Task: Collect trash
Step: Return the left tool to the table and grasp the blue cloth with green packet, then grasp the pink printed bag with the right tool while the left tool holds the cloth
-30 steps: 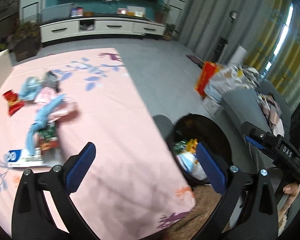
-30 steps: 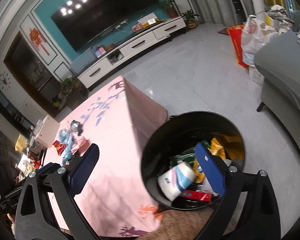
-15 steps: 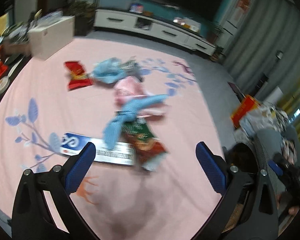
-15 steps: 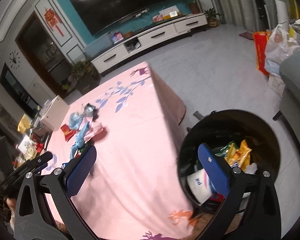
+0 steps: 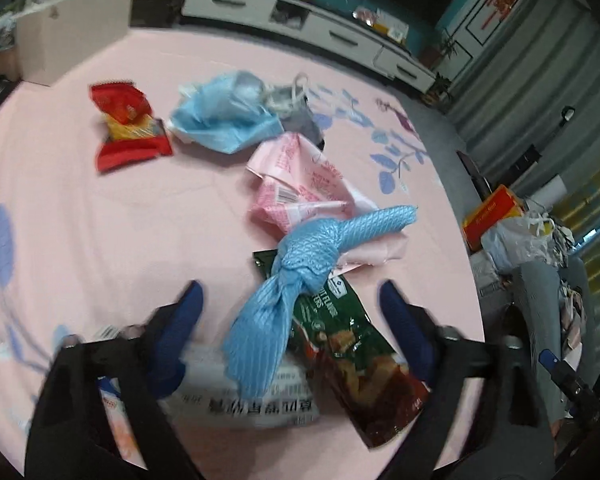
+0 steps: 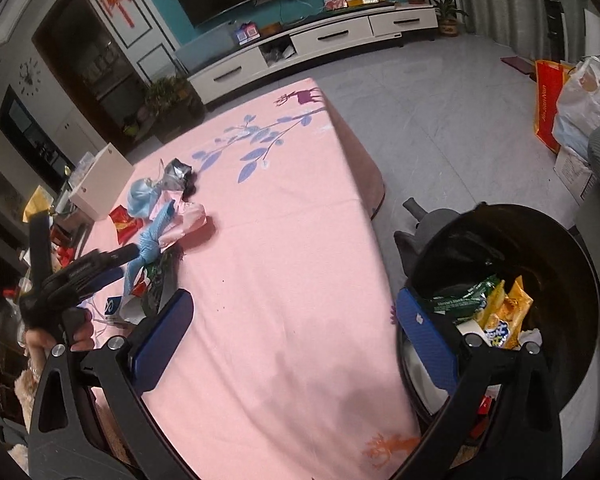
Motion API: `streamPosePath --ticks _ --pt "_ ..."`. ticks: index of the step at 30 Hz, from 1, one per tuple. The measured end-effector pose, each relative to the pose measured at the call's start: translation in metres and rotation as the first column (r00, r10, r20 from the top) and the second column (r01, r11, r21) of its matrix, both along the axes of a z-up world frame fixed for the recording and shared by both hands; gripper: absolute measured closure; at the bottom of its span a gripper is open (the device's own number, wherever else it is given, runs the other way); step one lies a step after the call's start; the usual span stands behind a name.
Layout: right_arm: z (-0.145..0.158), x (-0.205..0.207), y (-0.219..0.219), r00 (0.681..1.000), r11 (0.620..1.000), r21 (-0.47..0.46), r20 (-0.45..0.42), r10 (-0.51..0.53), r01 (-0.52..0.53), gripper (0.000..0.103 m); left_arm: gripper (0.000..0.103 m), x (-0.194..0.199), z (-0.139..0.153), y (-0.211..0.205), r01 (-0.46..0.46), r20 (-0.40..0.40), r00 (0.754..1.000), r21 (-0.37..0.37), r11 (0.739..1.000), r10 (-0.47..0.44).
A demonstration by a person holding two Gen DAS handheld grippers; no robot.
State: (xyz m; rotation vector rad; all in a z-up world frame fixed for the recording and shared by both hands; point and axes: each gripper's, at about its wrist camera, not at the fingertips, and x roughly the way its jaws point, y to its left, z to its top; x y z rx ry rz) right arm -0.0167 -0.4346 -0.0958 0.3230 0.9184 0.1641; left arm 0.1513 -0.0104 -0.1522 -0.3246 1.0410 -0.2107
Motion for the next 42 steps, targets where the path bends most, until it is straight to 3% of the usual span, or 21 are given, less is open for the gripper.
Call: streamPosePath --ticks 2,4,7,13,16,21,30,38,41,42 --pt "-0.001 0.008 0.009 1.0 1.0 -0.01 0.004 0.021 -0.021 0.013 0.045 0.007 -0.01 0.0 0.003 -0.032 0.999 -0.027 1.0 -0.004" --pt "-0.001 0.018 0.02 0.999 0.998 -0.034 0.006 0.05 -0.05 0.02 0.067 0.01 -0.018 -0.002 0.02 -0.05 0.999 -0.056 0.998 -0.022" --pt "-0.001 0.034 0.041 0.995 0.992 -0.08 0.002 0.103 -0.102 0.028 0.077 0.007 -0.021 -0.004 0.024 -0.034 0.999 -0.039 0.999 -0.026" --pt "0.001 0.07 0.085 0.98 0.975 -0.098 0.006 0.2 -0.199 0.03 0.079 -0.013 0.002 0.028 -0.066 0.028 0.997 -0.142 0.988 0.07" --pt "0.007 0.092 0.116 0.967 0.961 -0.121 0.018 0.254 -0.25 0.03 0.079 -0.025 0.018 0.052 -0.118 0.08 0.988 -0.164 0.979 0.132" --pt "-0.001 0.134 0.178 0.945 0.933 -0.149 -0.027 0.327 -0.327 0.03 0.079 -0.04 0.028 0.098 -0.22 0.1 0.964 -0.206 0.953 0.245" --pt "-0.056 0.176 0.241 0.923 0.878 -0.292 -0.189 0.336 -0.379 0.03 0.079 -0.051 0.03 0.138 -0.337 0.093 0.93 -0.175 0.925 0.357" --pt "-0.071 0.185 0.246 0.917 0.884 -0.26 -0.203 0.342 -0.388 0.03 0.079 -0.05 0.034 0.137 -0.338 0.1 0.929 -0.158 0.928 0.355" --pt "-0.075 0.185 0.247 0.911 0.888 -0.226 -0.203 0.359 -0.4 0.04 0.078 -0.049 0.034 0.135 -0.333 0.096 0.932 -0.16 0.929 0.35" --pt "-0.073 0.185 0.247 0.909 0.887 -0.22 -0.202 0.365 -0.405 0.047 0.078 -0.049 0.034 0.134 -0.33 0.098 0.933 -0.157 0.931 0.348"
